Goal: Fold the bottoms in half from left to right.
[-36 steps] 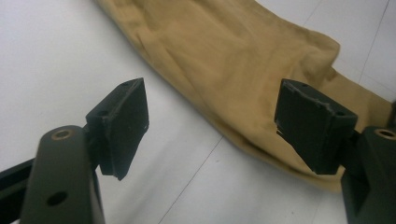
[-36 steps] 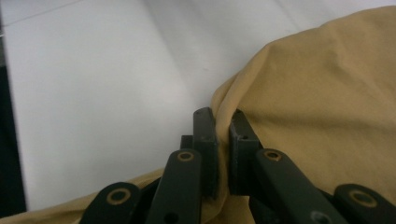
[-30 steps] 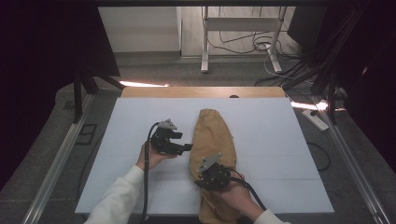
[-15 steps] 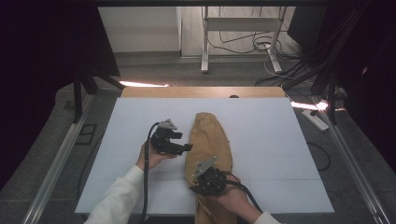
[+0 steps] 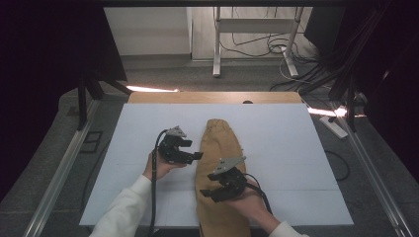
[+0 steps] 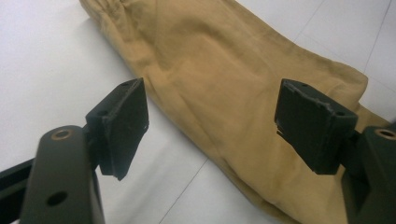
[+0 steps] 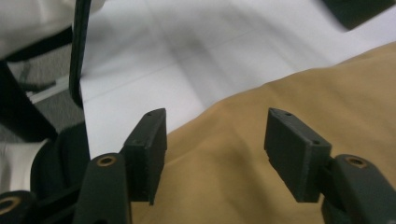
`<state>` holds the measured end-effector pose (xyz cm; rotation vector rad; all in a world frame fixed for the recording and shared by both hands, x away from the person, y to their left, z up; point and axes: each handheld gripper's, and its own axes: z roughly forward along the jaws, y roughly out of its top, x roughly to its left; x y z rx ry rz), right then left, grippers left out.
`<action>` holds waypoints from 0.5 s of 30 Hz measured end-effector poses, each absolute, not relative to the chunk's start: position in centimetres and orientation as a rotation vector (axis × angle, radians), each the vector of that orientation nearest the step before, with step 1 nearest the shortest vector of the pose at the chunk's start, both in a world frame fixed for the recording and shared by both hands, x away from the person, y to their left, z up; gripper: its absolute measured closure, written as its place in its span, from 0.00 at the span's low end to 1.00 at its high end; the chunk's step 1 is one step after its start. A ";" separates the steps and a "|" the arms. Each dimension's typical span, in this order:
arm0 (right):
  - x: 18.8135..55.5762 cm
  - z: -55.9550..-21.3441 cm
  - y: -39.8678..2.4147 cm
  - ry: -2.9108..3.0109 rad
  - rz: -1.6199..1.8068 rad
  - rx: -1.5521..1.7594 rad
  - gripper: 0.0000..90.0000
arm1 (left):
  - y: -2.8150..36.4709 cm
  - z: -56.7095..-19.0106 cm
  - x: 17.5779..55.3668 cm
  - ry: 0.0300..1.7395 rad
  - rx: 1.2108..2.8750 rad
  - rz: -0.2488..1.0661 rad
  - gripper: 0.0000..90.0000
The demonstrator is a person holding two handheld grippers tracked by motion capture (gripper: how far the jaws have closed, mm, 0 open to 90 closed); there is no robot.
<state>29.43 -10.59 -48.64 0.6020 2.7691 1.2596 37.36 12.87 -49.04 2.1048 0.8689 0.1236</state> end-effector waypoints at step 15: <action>33.1 -48.1 -14.7 2.636 1.217 0.767 0.42 | 13.4 -49.2 37.2 0.894 2.101 0.132 0.28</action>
